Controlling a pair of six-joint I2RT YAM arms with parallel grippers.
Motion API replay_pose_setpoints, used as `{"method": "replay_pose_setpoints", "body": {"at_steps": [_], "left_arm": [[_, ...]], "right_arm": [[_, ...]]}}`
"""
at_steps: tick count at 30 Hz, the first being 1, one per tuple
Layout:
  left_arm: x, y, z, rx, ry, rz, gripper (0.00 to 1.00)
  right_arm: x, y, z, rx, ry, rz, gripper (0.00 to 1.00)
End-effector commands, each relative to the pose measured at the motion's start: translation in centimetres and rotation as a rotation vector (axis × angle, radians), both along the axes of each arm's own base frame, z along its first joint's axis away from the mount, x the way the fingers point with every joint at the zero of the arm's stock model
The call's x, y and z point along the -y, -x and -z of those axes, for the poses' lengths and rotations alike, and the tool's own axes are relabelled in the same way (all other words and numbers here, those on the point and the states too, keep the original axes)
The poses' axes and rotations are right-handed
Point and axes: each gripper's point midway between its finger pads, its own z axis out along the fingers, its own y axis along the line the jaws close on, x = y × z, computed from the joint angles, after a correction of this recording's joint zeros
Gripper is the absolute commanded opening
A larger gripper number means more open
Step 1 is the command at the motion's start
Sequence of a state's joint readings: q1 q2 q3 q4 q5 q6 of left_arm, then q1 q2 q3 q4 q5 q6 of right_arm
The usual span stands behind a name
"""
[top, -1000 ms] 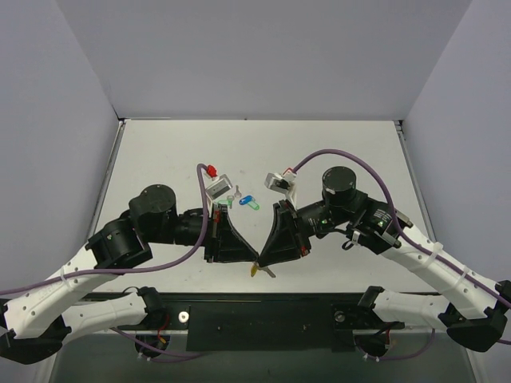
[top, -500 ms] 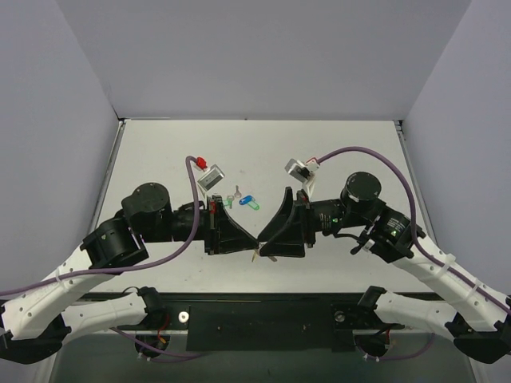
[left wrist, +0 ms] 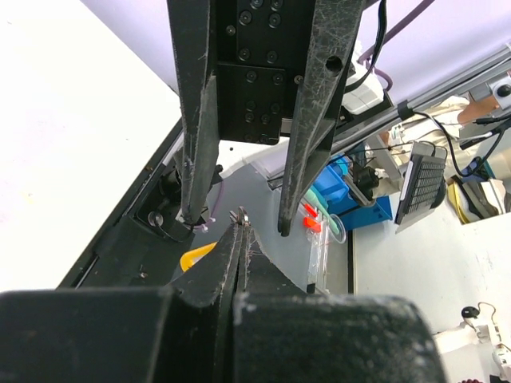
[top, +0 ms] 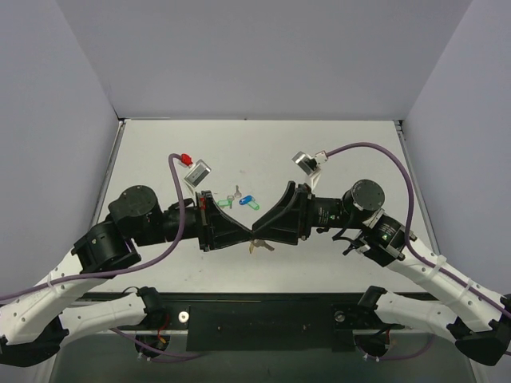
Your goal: Remove the keys from the keyring
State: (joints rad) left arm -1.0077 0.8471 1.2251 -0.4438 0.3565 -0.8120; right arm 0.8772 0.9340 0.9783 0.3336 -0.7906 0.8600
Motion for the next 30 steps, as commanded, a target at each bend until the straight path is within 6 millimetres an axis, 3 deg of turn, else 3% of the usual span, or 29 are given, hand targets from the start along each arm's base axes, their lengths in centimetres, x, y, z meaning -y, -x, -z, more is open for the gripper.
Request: {"method": "replay_pose_setpoints", "body": {"at_steps": [1,13,21,30], "left_arm": [[-0.6,-0.2,-3.0,0.048,0.096,-0.042,0.00],[-1.0,-1.0,-3.4,0.050,0.114,-0.093,0.00],[-1.2,-1.1,-3.4,0.044,0.122,-0.109,0.00],[-1.1,-1.5,-3.3,0.039,0.125,-0.125,0.00]], "right_arm": [[0.6,0.2,-3.2,0.055,-0.120,0.013,0.41],[0.6,0.1,-2.9,0.039,-0.137,0.021,0.37],[0.7,0.3,-3.1,0.034,-0.154,0.012,0.25],[0.2,0.2,-3.1,0.023,-0.152,0.003,0.18]]}}
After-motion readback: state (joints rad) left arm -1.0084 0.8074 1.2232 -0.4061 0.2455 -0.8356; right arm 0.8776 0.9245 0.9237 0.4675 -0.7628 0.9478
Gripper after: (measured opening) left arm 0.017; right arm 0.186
